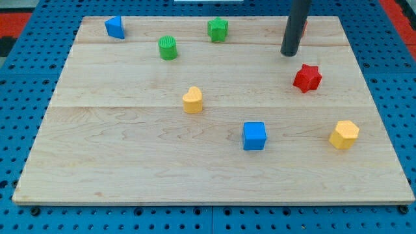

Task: Move the yellow heart towards the center left of the board

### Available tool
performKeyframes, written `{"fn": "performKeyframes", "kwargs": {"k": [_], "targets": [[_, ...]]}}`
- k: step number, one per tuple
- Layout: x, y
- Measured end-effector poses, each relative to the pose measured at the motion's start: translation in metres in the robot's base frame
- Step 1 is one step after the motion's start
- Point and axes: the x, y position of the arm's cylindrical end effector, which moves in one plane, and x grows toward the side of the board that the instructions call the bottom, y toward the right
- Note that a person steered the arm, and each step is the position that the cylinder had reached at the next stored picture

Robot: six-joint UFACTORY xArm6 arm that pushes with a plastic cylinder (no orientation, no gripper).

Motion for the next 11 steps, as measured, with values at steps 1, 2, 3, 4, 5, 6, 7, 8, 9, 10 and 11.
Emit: {"fn": "performKeyframes", "kwargs": {"k": [1, 2, 3, 4, 5, 6, 7, 8, 9, 10, 11], "targets": [[0.038, -0.026], [0.080, -0.059], [0.116, -0.096], [0.115, -0.140], [0.111, -0.189], [0.111, -0.241], [0.106, -0.301], [0.105, -0.329], [0.105, -0.330], [0.105, -0.332], [0.105, -0.330]]}}
